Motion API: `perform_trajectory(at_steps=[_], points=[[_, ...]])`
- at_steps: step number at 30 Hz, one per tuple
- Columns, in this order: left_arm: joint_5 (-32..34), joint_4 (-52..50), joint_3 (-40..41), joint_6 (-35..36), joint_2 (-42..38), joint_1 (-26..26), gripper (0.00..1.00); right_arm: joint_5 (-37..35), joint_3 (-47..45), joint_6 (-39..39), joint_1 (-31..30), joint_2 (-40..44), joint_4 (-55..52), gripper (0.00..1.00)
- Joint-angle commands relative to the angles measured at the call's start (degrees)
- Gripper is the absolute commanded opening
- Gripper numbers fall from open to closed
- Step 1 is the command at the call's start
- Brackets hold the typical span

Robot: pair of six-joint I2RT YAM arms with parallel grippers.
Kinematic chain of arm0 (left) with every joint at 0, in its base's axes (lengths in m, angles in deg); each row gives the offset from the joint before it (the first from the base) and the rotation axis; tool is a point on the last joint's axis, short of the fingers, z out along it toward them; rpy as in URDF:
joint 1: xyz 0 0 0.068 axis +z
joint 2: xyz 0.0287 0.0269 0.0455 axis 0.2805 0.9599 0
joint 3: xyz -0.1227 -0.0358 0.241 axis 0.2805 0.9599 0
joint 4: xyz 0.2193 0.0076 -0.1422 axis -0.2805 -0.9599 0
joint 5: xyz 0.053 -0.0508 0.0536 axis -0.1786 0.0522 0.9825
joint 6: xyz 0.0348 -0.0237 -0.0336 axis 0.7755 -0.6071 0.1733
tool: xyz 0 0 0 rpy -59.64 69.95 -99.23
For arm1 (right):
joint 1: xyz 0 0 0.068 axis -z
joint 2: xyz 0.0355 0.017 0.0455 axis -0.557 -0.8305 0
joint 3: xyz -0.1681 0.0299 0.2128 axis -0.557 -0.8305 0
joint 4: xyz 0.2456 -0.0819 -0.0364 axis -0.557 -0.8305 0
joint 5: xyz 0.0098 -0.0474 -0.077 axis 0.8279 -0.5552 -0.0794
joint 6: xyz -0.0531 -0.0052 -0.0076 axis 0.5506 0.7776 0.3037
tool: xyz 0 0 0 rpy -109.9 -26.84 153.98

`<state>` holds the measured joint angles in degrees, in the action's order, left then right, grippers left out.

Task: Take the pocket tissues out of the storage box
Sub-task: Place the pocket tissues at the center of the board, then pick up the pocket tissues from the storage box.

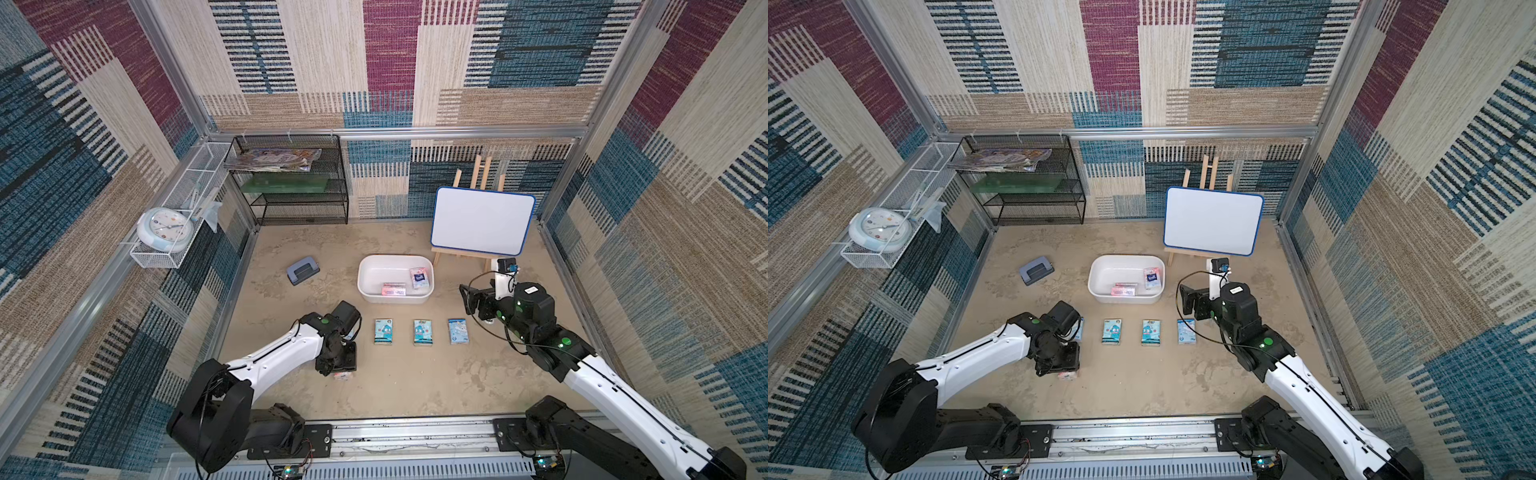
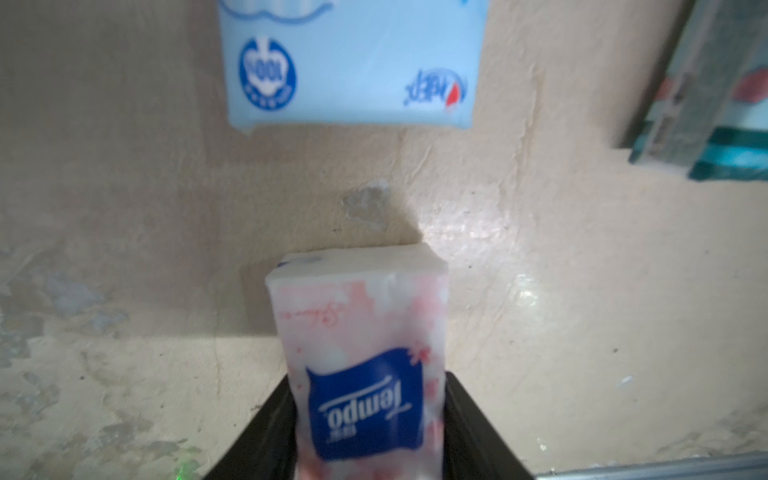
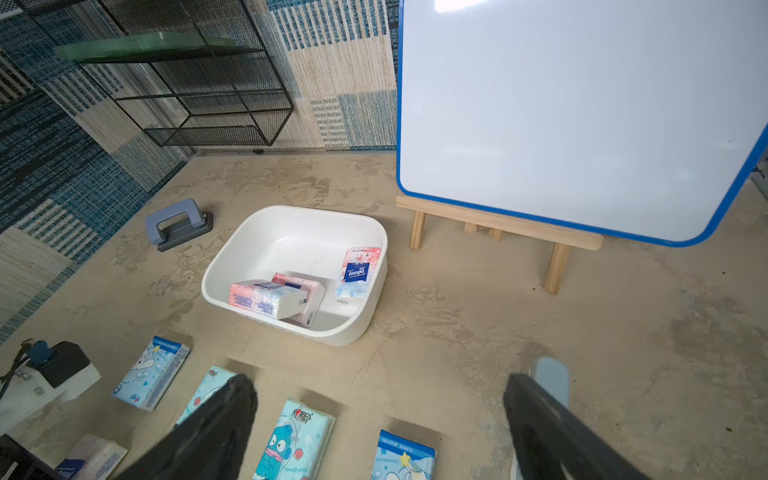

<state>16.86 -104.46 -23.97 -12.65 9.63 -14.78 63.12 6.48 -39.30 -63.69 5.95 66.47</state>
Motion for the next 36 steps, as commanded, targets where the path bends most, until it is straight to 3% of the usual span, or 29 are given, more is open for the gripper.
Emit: perform_trajectory(at_steps=[1,17,36], points=[[1.3,-1.9,-1.7,1.7,-0.4,0.0,0.6,-0.9,0.5,0.2,0.0,0.0,1.2,0.98],[5.3,-7.0,-14.9,4.1,-1.0,0.1,0.87,-1.6,0.8,0.8,0.0,0.3,0.9,0.98],[4.4,-5.1,-40.0,12.1,15.0,0.1,0.88,-1.9,0.9,1.9,0.0,0.5,0.9,0.98]])
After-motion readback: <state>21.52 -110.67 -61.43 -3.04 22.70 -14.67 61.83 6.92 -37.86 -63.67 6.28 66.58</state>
